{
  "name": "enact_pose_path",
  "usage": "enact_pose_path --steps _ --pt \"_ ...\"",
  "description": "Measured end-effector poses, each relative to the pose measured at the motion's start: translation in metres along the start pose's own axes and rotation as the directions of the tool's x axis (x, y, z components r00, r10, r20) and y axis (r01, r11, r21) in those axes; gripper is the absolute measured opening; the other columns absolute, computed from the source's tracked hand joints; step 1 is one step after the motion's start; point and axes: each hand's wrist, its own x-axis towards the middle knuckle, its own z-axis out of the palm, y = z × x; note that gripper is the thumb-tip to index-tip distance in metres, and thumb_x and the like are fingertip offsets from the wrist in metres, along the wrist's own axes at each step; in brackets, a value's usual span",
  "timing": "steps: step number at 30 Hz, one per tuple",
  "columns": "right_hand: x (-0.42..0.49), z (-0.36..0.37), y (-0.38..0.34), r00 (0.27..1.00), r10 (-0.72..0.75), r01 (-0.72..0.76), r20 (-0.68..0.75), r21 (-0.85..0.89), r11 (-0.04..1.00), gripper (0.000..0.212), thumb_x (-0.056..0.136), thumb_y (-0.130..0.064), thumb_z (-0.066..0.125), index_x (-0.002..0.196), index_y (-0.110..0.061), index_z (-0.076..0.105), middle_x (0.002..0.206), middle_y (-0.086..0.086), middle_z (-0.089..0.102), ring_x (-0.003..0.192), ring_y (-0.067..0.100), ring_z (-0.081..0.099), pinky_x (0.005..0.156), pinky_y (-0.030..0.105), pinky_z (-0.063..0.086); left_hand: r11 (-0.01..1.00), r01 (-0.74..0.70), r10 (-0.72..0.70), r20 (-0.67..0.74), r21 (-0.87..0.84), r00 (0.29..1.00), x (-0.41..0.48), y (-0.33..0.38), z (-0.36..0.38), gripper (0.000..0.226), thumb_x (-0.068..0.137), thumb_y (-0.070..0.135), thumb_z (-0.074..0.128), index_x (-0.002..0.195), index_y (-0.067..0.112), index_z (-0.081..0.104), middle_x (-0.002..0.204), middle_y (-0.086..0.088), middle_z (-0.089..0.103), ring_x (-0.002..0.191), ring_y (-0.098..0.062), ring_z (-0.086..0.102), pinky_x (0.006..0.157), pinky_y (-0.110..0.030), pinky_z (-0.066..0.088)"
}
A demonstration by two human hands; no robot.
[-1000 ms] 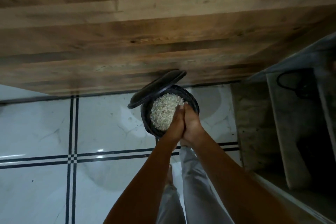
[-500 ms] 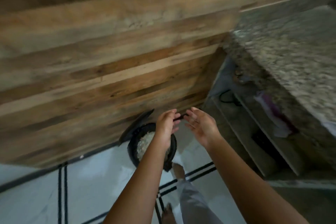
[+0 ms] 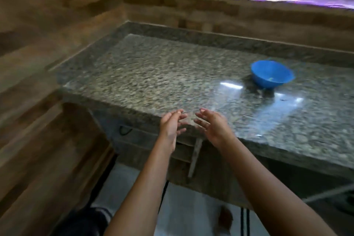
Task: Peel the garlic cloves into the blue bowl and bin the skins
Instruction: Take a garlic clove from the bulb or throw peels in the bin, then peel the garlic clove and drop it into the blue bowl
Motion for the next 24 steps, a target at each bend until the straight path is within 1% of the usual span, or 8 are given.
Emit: enact_pose_path --steps 7,10,13,15,16,19,21,24 --pt "0.058 -0.128 -0.087 0.985 -0.099 0.104 -0.143 0.031 0.994 0.009 0.091 -0.006 0.052 0.089 -0.014 0.057 0.078 0.003 0.061 0.066 0.018 0.056 0.060 0.029 0.046 0.995 0.018 -0.036 0.187 0.095 0.982 0.050 -0.023 0.163 0.015 0.097 0.016 0.045 0.089 0.019 0.058 0.083 0.000 0.061 0.065 -0.012 0.054 0.058 -0.024 0.042" --pt "0.089 -0.176 -0.116 0.961 -0.154 0.139 -0.230 -0.081 0.987 0.006 0.090 -0.005 0.055 0.091 -0.010 0.058 0.076 0.004 0.060 0.058 0.016 0.053 0.048 0.023 0.043 0.989 0.010 -0.043 0.220 0.148 0.975 0.074 -0.036 0.219 0.016 0.096 0.014 0.045 0.088 0.018 0.058 0.083 0.000 0.061 0.064 -0.011 0.052 0.056 -0.023 0.040" --pt "0.122 -0.221 -0.134 0.891 -0.255 0.144 -0.377 -0.299 0.944 0.002 0.088 -0.009 0.060 0.087 -0.011 0.061 0.078 0.009 0.062 0.054 0.015 0.051 0.041 0.021 0.040 0.976 0.028 -0.075 0.215 0.215 0.974 0.094 -0.047 0.259 0.018 0.096 0.011 0.046 0.085 0.019 0.057 0.082 0.000 0.060 0.062 -0.010 0.050 0.053 -0.022 0.038" --pt "0.144 -0.247 -0.143 0.843 -0.328 0.106 -0.425 -0.467 0.878 0.005 0.084 -0.013 0.065 0.080 -0.015 0.062 0.085 0.012 0.067 0.060 0.018 0.056 0.050 0.026 0.044 0.970 0.045 -0.090 0.180 0.237 0.980 0.107 -0.054 0.276 0.018 0.096 0.010 0.046 0.085 0.018 0.058 0.082 0.001 0.060 0.061 -0.009 0.050 0.053 -0.023 0.038" --pt "0.152 -0.256 -0.147 0.830 -0.351 0.074 -0.433 -0.539 0.839 0.003 0.083 -0.015 0.066 0.083 -0.014 0.063 0.088 0.011 0.068 0.067 0.021 0.060 0.057 0.029 0.047 0.968 0.052 -0.095 0.163 0.247 0.982 0.113 -0.057 0.282 0.018 0.096 0.010 0.046 0.085 0.018 0.058 0.082 0.001 0.061 0.061 -0.009 0.050 0.053 -0.022 0.038" --pt "0.175 -0.276 -0.153 0.833 -0.389 -0.001 -0.393 -0.705 0.709 0.019 0.083 -0.011 0.063 0.101 -0.007 0.067 0.098 0.012 0.068 0.091 0.026 0.063 0.082 0.033 0.050 0.956 0.080 -0.119 0.123 0.281 0.985 0.128 -0.065 0.292 0.017 0.096 0.009 0.045 0.088 0.016 0.058 0.082 0.000 0.061 0.059 -0.010 0.049 0.050 -0.021 0.039" --pt "0.186 -0.282 -0.153 0.854 -0.404 -0.015 -0.328 -0.791 0.612 0.023 0.083 -0.008 0.060 0.105 -0.006 0.067 0.105 0.015 0.066 0.098 0.027 0.061 0.088 0.032 0.047 0.952 0.095 -0.129 0.101 0.290 0.986 0.136 -0.068 0.296 0.018 0.097 0.008 0.043 0.088 0.015 0.058 0.081 -0.002 0.061 0.061 -0.012 0.050 0.053 -0.023 0.040" --pt "0.194 -0.284 -0.153 0.875 -0.414 -0.019 -0.252 -0.871 0.491 0.019 0.084 -0.005 0.057 0.099 -0.006 0.068 0.107 0.015 0.062 0.100 0.025 0.057 0.089 0.027 0.041 0.949 0.094 -0.129 0.101 0.301 0.986 0.145 -0.068 0.299 0.017 0.097 0.008 0.043 0.091 0.013 0.058 0.084 -0.004 0.060 0.065 -0.012 0.051 0.058 -0.025 0.044"
